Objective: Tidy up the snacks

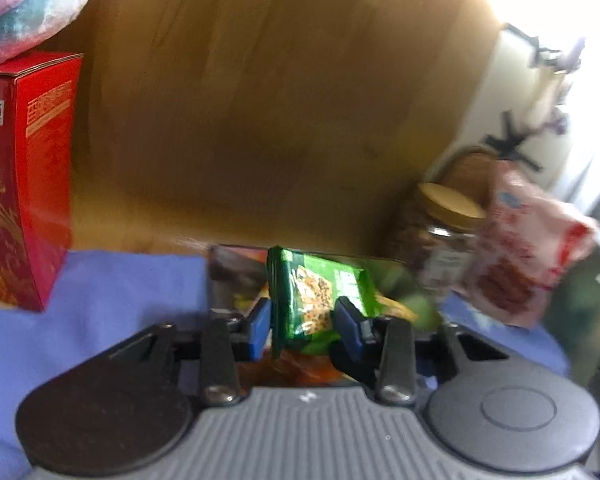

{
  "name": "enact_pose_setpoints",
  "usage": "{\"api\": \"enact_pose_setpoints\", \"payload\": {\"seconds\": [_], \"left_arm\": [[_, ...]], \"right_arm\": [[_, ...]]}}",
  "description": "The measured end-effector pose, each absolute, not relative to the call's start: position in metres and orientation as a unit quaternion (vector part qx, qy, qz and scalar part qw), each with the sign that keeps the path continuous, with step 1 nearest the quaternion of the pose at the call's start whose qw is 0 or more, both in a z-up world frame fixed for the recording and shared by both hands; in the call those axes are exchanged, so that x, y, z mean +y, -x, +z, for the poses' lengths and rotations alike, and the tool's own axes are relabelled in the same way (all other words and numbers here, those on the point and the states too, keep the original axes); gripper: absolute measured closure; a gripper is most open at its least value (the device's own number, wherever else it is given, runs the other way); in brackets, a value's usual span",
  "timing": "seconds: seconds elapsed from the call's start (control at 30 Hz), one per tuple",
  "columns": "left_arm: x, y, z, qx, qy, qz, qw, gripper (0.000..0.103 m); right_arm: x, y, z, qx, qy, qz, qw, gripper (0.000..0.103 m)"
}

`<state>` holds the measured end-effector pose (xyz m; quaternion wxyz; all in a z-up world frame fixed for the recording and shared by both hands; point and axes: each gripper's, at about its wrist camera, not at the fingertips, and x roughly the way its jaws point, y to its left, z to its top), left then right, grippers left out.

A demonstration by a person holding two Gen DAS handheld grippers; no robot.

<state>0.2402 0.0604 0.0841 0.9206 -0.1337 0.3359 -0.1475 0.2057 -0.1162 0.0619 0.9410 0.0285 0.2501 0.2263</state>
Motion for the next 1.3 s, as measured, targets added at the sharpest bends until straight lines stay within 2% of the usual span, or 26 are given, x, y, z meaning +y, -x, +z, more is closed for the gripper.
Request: {"api": "enact_pose_setpoints", "payload": {"seconds": [0.03, 0.2, 0.47, 0.6, 0.7, 0.77, 0.87, 0.9, 0.93, 1.0, 1.3], "left_arm": [[0.059, -0.245, 0.081, 0.334, 0.126, -0.132, 0.925, 0.061], [0.058, -0.249, 0.075, 0.331, 0.102, -0.118, 0.931, 0.061], [0.049, -0.187, 0.089, 0.314, 0.101, -0.115, 0.937, 0.061], [0.036, -0.135, 0.094, 0.305, 0.087, -0.115, 0.942, 0.051], [0.025, -0.098, 0.091, 0.301, 0.060, -0.104, 0.946, 0.048], [0.016, -0.077, 0.087, 0.305, 0.045, -0.098, 0.946, 0.044], [0.005, -0.051, 0.080, 0.312, 0.028, -0.091, 0.945, 0.043], [0.002, -0.044, 0.078, 0.313, 0.022, -0.088, 0.945, 0.039], [-0.001, -0.037, 0.075, 0.315, 0.018, -0.084, 0.945, 0.025], [-0.003, -0.023, 0.072, 0.313, 0.018, -0.073, 0.947, 0.002], [-0.018, 0.018, 0.078, 0.295, -0.031, -0.020, 0.955, 0.000]], "right_arm": [[-0.114, -0.211, 0.058, 0.256, -0.027, 0.225, 0.940, 0.068], [-0.130, -0.202, 0.057, 0.248, -0.072, 0.219, 0.941, 0.068], [-0.181, -0.126, 0.059, 0.229, -0.197, 0.182, 0.936, 0.067], [-0.197, -0.075, 0.058, 0.219, -0.226, 0.163, 0.935, 0.063], [-0.203, -0.046, 0.056, 0.226, -0.236, 0.148, 0.934, 0.061], [-0.205, -0.031, 0.057, 0.232, -0.237, 0.139, 0.933, 0.054], [-0.205, -0.010, 0.058, 0.243, -0.234, 0.130, 0.932, 0.029], [-0.206, -0.003, 0.059, 0.246, -0.233, 0.129, 0.932, 0.017], [-0.207, 0.003, 0.060, 0.245, -0.232, 0.128, 0.932, 0.011], [-0.208, 0.016, 0.063, 0.240, -0.230, 0.120, 0.936, 0.009], [-0.218, 0.043, 0.065, 0.237, -0.242, 0.114, 0.934, 0.000]]}}
